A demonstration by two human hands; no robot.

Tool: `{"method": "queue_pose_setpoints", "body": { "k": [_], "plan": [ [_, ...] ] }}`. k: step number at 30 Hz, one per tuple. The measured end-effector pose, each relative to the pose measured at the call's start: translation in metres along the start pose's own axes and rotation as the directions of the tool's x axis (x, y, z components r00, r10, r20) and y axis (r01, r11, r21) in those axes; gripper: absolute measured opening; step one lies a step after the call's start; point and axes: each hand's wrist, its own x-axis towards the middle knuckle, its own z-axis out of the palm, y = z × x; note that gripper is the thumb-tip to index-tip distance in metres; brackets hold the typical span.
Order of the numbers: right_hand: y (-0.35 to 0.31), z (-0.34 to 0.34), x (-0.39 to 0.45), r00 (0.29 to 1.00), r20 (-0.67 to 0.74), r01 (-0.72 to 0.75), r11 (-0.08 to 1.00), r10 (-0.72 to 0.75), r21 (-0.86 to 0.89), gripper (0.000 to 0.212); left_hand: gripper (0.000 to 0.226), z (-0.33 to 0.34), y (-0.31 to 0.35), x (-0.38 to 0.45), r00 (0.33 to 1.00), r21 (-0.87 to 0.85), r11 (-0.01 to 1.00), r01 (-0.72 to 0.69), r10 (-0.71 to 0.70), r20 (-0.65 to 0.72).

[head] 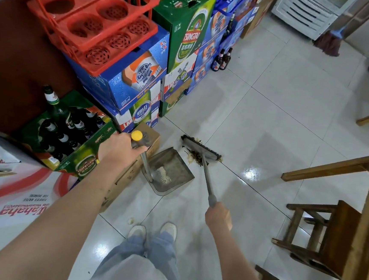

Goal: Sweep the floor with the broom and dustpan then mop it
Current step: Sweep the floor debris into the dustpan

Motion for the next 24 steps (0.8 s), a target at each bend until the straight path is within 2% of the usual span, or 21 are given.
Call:
{"method": "queue_pose_setpoints", "body": {
  "k": [17, 24],
  "plan": [
    [-0.015, -0.023, 0.035, 1.0, 0.013, 0.023, 0.999, -0.023, 0.024, 0.028, 0.046, 0.006, -0.001, 0.001, 1.0, -0.01, 1.0, 0.011, -0.011, -0.004],
    [-0.029, -0.037, 0.038, 0.999, 0.011, 0.046, 0.992, -0.047, 0.114, 0.025, 0.046, 0.005, 0.001, 0.002, 1.0, 0.001, 1.0, 0.026, -0.026, -0.006]
  ]
}}
